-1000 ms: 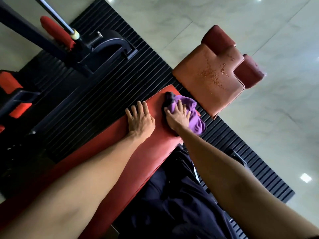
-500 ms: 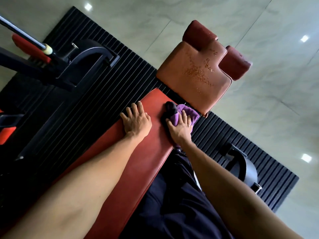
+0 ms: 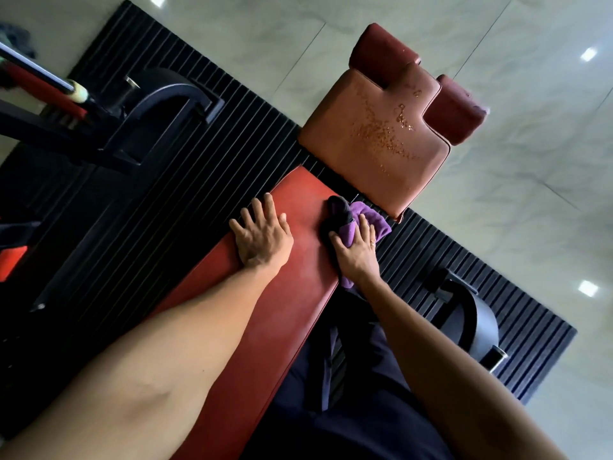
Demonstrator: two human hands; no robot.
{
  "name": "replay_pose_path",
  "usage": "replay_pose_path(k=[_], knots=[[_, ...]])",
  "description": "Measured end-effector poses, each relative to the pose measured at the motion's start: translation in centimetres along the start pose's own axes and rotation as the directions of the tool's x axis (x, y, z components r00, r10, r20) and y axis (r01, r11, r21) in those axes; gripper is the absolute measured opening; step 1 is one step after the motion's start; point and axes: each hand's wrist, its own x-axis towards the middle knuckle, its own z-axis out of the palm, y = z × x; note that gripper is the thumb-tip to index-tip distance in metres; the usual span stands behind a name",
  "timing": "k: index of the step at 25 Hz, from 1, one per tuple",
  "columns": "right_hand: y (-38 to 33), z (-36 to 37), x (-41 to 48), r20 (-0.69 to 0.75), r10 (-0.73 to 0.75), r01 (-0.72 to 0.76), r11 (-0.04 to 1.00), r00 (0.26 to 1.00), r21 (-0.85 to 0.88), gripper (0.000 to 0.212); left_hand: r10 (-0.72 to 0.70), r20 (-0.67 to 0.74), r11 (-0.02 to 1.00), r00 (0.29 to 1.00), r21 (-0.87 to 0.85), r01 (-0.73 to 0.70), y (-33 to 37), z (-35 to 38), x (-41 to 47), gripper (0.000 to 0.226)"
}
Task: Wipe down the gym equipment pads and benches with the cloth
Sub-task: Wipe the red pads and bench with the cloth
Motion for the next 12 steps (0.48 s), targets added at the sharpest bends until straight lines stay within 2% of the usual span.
replay_pose_path(k=[4,7,9,12], knots=[[-2.3,-1.5,4.8,0.045,0.159,-0.157,0.987,0.986,-0.039,0.081,-0.014,-0.064,1.0,0.998,0.014,0.015,-0.1,0.6,0.1,0.06],[-6.6,-2.4,7.4,0.139,0.224,-0.206,0.97,0.965,-0.128,0.072,-0.014,-0.076,1.0,0.997,0.027,0.016,0.0,0.8,0.1,0.059],[-9.4,-1.9,7.6,0.178,0.147,-0.115,0.977,0.973,-0.177,0.07,-0.029,-0.084,0.999,0.996,0.033,0.032,0.1,0.7,0.1,0.059],[-9.9,0.1,3.8,0.175,-0.13,0.166,0.963,0.976,-0.211,0.072,-0.024,-0.075,0.998,0.997,0.05,0.028,-0.2,0.5,0.0,0.06]])
